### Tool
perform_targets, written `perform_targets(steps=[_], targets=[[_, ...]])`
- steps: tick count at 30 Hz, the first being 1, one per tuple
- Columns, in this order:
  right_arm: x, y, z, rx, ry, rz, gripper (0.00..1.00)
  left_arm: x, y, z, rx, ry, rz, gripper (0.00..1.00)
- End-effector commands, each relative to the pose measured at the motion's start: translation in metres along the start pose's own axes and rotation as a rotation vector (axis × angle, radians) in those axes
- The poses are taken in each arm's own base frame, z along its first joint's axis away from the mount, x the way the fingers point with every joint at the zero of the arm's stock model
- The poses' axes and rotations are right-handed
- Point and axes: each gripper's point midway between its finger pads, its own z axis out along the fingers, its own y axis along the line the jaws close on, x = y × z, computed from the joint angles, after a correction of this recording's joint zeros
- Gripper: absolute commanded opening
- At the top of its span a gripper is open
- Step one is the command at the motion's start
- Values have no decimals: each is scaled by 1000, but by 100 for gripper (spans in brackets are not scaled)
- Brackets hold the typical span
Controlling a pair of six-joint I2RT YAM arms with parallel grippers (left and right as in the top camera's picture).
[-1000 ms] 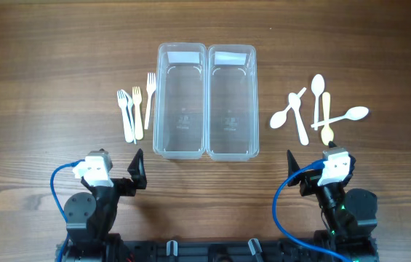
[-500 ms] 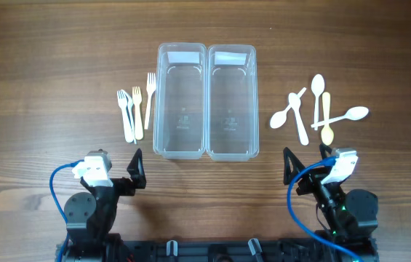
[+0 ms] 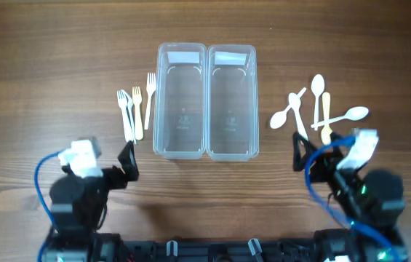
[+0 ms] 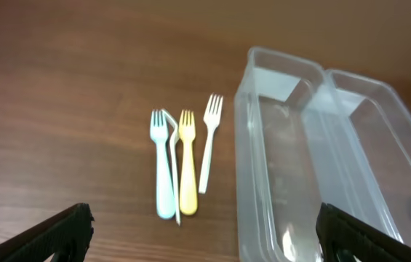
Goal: Pack container
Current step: 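Move the right gripper over the spoons and lower onto a white spoon, then close the right gripper on the white spoon and lift it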
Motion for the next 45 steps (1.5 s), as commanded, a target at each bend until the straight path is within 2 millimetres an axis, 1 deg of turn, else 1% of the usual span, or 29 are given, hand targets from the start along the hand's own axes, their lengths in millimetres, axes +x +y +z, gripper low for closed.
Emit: perform_targets(steps=[1, 4, 7, 10, 13, 14, 15, 17, 20, 21, 22, 23, 24, 26, 28, 30, 33, 35, 38, 39, 45], targets=[[-28, -11, 20, 136, 128, -58, 100, -24, 2, 9, -67, 82, -9, 100], [-39, -11, 39, 167, 260, -97, 100, -32, 1, 24, -89, 171, -13, 100], [-47, -17, 60, 203, 378, -118, 100, -34, 1, 41, -113, 264, -16, 100], [-52, -34, 85, 247, 490, -122, 100, -29, 3, 58, -131, 336, -19, 100], [-45, -57, 106, 292, 592, -80, 100, -17, 7, 73, -149, 403, -21, 100], [-33, -70, 117, 298, 652, -53, 100, -8, 10, 79, -158, 440, -23, 100], [-27, -73, 120, 288, 678, -50, 100, -6, 10, 80, -160, 449, -23, 100], [-8, -78, 129, 261, 752, -61, 100, -2, 12, 84, -165, 467, -24, 100], [12, -87, 140, 265, 823, -57, 97, 0, 12, 86, -166, 474, -24, 100], [19, -90, 143, 266, 848, -55, 96, 1, 12, 86, -167, 476, -24, 100], [24, -92, 146, 265, 868, -58, 92, 1, 12, 86, -167, 476, -24, 100], [34, -97, 148, 272, 903, -58, 87, 1, 12, 86, -167, 476, -24, 100], [42, -102, 150, 286, 933, -54, 85, 1, 12, 86, -167, 476, -24, 100], [59, -108, 153, 293, 986, -39, 84, 1, 12, 86, -167, 476, -24, 100], [73, -113, 155, 300, 1031, -24, 80, 1, 12, 86, -167, 476, -24, 100], [83, -116, 159, 300, 1062, -14, 77, 1, 12, 86, -167, 476, -24, 100], [93, -116, 167, 273, 1079, -2, 70, 1, 12, 86, -167, 476, -24, 100], [99, -119, 171, 283, 1090, -10, 69, 1, 12, 86, -167, 476, -24, 100], [113, -122, 175, 285, 1114, -10, 68, 1, 12, 86, -167, 476, -24, 100], [115, -123, 176, 284, 1116, -11, 66, 1, 12, 86, -167, 476, -24, 100], [125, -118, 188, 259, 1094, -32, 65, 1, 12, 86, -167, 476, -24, 100]])
